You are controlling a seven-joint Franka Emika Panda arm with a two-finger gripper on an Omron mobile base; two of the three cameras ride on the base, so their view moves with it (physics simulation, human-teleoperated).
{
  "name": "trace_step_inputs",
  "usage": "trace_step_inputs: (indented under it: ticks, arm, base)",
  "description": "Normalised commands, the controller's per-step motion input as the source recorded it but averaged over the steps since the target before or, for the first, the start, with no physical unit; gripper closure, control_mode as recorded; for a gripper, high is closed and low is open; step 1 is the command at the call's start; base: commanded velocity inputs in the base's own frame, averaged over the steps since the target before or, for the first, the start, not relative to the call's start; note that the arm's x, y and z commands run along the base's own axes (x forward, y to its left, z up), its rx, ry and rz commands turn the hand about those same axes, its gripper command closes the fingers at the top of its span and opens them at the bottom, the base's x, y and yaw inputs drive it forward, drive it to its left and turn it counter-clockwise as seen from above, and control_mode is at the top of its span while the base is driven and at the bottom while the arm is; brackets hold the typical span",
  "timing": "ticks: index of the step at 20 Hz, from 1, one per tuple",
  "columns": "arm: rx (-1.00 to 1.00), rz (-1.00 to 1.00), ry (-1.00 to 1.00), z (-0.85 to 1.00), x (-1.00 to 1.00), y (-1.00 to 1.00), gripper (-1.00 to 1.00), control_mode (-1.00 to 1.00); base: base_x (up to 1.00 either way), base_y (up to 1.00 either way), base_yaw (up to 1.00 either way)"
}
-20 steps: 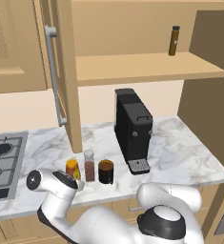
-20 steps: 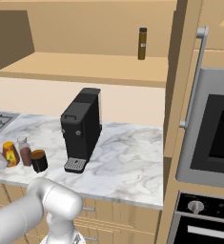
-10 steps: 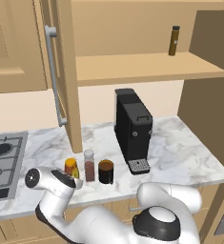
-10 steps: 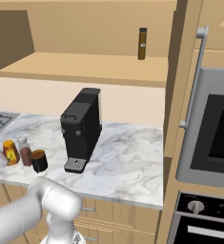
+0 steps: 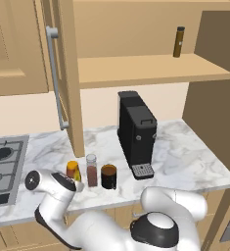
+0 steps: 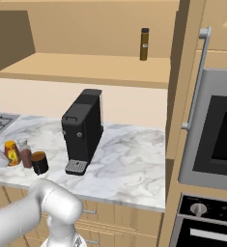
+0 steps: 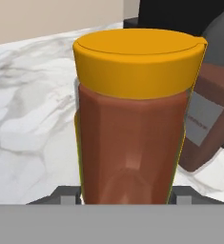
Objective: Pick the cinnamon and honey bottle from the cabinet and place them next to the mug.
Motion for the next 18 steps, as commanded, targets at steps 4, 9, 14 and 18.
trace_step_inputs:
  ticks: [4,9,14,18]
  arm:
    - [0.00,0.00,0.00,-0.11,0.06,0.00,1.00,-1.00]
    - [0.00,0.00,0.00,-0.25,0.07,0.00,1.00,-1.00]
    - [0.00,0.00,0.00,-0.29,0.04,0.00,1.00,-1.00]
    - [0.00,0.00,0.00,0.00,0.00,0.00,1.00,-1.00]
  base:
    - [0.00,0.00,0.00]
    - [0.00,0.00,0.00]
    - [0.00,0.00,0.00]
    - [0.00,0.00,0.00]
